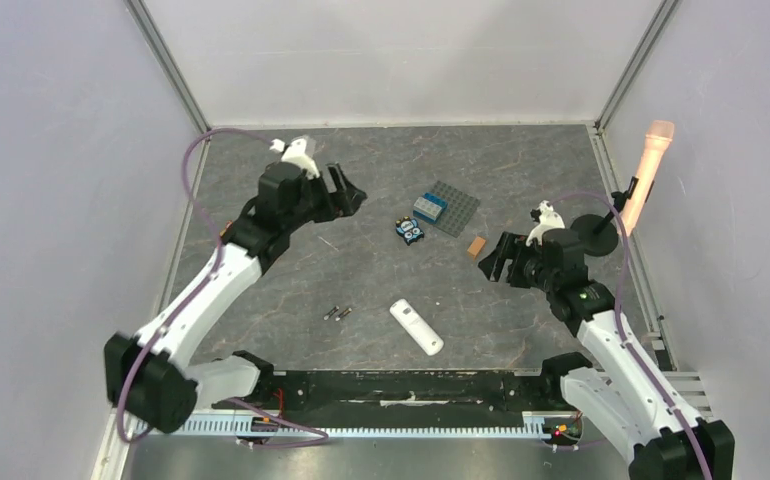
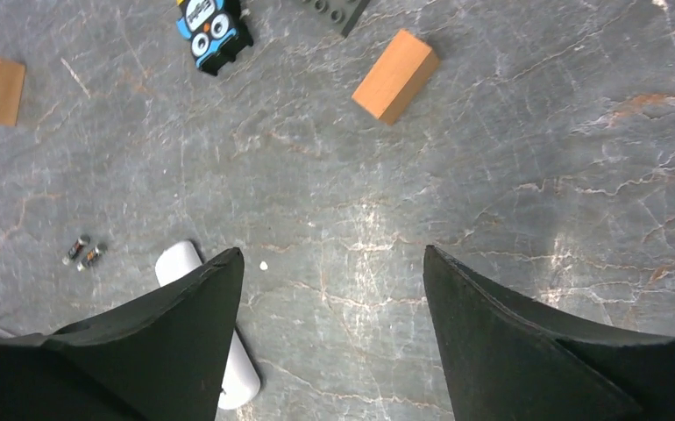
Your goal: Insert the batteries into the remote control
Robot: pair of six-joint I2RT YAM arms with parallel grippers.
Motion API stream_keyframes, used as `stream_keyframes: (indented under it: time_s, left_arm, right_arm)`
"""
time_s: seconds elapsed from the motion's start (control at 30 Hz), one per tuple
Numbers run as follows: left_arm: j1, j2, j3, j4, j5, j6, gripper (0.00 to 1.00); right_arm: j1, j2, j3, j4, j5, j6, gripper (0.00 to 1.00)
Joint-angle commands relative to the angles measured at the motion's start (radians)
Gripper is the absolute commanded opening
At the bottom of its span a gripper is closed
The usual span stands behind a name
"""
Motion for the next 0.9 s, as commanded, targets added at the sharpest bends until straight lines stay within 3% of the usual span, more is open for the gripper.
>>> stream_keyframes:
  time_s: [0.0,0.17,0.47,0.67,0.87]
  left_arm:
    - [0.002,-0.184,-0.07,-0.182,-0.108,0.061,0.86]
    - [0.005,-0.377,-0.104,-0.341,-0.202,0.03,0.89]
    - [0.005,-0.682,-0.236,-0.381,-0.279,-0.002,0.93]
    - [0.005,-0.735,-0.283,-0.368,-0.211,0.023,0.95]
    - [0.004,-0.709,-0.287,-0.369,-0.211,-0.003,0.95]
  right_arm:
    - [0.04,-0.089,-0.035,0.005,0.0,-0.027,0.79]
    - [0.122,-0.126,-0.057,0.009,-0.032,-0.032,0.78]
    - [0.47,-0.084,-0.048,0.031,0.141,-0.018,0.76]
    - [0.865,0.104,0.006,0.002,0.41,-0.025,0.83]
    - [1.071,0.351,0.109,-0.016,0.593,0.008,0.87]
